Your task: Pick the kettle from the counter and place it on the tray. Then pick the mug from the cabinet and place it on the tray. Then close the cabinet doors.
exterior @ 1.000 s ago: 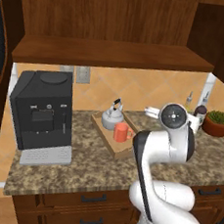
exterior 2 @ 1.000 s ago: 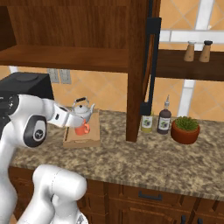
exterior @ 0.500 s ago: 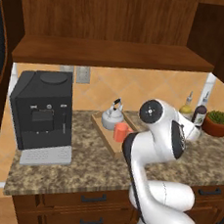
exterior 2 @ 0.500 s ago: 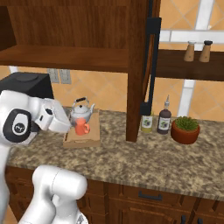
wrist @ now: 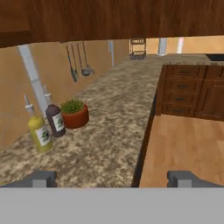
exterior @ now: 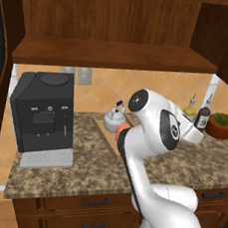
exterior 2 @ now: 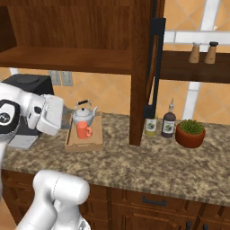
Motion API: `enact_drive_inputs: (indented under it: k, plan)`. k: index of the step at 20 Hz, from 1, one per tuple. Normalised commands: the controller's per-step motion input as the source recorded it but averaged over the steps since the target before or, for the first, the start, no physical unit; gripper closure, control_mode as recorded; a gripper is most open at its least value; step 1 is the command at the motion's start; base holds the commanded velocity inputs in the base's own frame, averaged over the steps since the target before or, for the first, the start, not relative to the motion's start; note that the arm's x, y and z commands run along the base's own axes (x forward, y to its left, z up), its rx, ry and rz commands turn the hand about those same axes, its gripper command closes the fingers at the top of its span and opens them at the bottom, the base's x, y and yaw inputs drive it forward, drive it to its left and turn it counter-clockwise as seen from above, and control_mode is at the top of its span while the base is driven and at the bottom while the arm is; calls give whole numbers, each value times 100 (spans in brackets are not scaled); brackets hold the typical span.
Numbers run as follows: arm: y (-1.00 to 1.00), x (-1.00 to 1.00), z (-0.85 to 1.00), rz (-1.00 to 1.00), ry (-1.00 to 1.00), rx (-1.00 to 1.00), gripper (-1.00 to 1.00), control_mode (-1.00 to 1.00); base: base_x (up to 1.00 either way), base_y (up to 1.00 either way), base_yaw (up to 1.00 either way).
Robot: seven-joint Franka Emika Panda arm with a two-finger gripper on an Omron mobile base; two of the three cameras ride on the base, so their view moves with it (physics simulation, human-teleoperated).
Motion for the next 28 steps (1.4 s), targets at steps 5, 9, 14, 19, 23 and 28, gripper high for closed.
enact_drive_inputs:
  k: [5, 9, 14, 19, 23, 28]
  plan:
    - [-2, -30, 31, -22, 0, 0, -100, -100, 0, 0, 0]
    - [-6, -31, 22, -16, 0, 0, -100, -100, 0, 0, 0]
    - [-13, -34, 15, -17, -5, 0, -100, -100, 0, 0, 0]
    - [-38, -39, 24, -8, -39, 1, -100, -100, 0, 0, 0]
    - [-52, -39, 24, 4, -52, 2, -100, -100, 0, 0, 0]
    - [-51, -41, 28, 1, -50, 5, -100, -100, 0, 0, 0]
